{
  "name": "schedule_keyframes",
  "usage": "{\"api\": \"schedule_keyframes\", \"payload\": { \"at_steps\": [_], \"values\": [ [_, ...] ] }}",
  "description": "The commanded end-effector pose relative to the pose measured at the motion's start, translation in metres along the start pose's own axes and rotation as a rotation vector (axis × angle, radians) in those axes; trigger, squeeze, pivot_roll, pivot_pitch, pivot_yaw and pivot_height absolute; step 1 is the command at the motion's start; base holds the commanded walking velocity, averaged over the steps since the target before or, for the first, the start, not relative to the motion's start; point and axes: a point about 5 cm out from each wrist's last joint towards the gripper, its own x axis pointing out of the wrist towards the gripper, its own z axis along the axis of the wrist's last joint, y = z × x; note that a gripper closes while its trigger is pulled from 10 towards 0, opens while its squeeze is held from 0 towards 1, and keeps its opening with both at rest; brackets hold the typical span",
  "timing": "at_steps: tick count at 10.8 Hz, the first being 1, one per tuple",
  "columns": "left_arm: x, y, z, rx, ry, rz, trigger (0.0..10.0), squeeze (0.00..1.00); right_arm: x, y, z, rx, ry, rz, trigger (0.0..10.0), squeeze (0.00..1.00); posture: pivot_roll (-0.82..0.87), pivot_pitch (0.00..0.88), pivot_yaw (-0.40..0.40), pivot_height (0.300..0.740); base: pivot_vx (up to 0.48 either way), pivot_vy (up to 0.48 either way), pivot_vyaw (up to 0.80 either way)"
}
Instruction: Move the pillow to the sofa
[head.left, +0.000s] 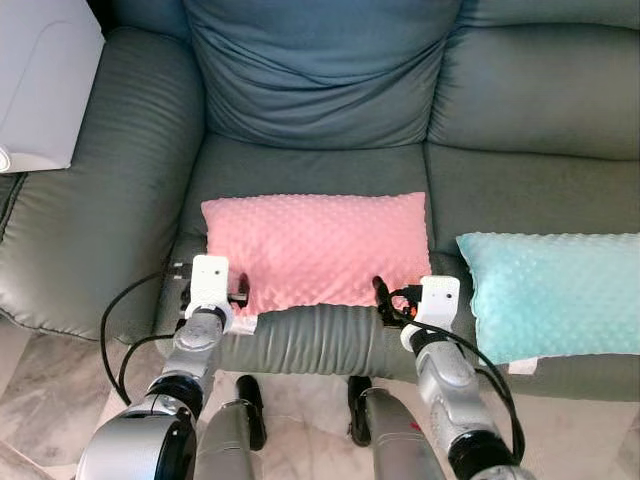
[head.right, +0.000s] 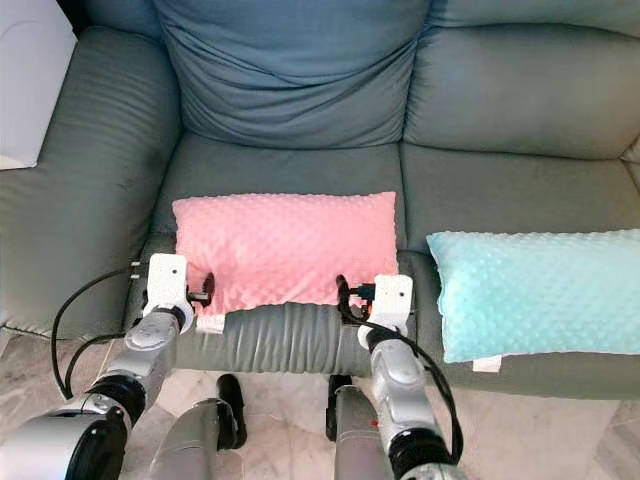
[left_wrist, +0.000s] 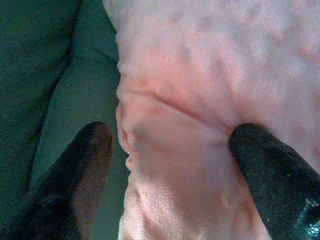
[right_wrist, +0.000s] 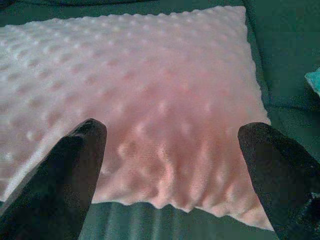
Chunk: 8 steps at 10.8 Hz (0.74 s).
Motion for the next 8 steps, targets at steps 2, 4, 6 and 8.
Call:
{"api": "schedule_keyframes", "payload": {
  "at_steps": [2, 4, 6, 8],
  "values": [
    [0.0, 0.002, 0.0, 0.044, -0.006, 0.014, 10.0, 1.0, -0.011, -0.004, -0.007, 0.005, 0.02, -0.035, 10.0, 1.0, -0.16, 0.41, -0.004, 0.74, 0.0, 0.0, 0.0],
    [0.003, 0.011, 0.009, 0.072, -0.036, 0.072, 10.0, 1.0, -0.013, -0.003, 0.001, 0.02, -0.002, -0.035, 10.0, 1.0, -0.16, 0.405, -0.003, 0.74, 0.0, 0.0, 0.0],
    [0.005, 0.013, 0.02, 0.083, -0.081, 0.081, 10.0, 1.0, -0.016, -0.001, 0.01, 0.029, -0.024, -0.035, 10.0, 1.0, -0.16, 0.401, -0.002, 0.74, 0.0, 0.0, 0.0],
    [0.008, 0.016, 0.03, 0.103, -0.112, 0.081, 10.0, 0.29, -0.018, 0.001, 0.017, 0.031, -0.041, -0.031, 10.0, 1.0, -0.16, 0.386, 0.002, 0.74, 0.0, 0.0, 0.0]
  ]
}}
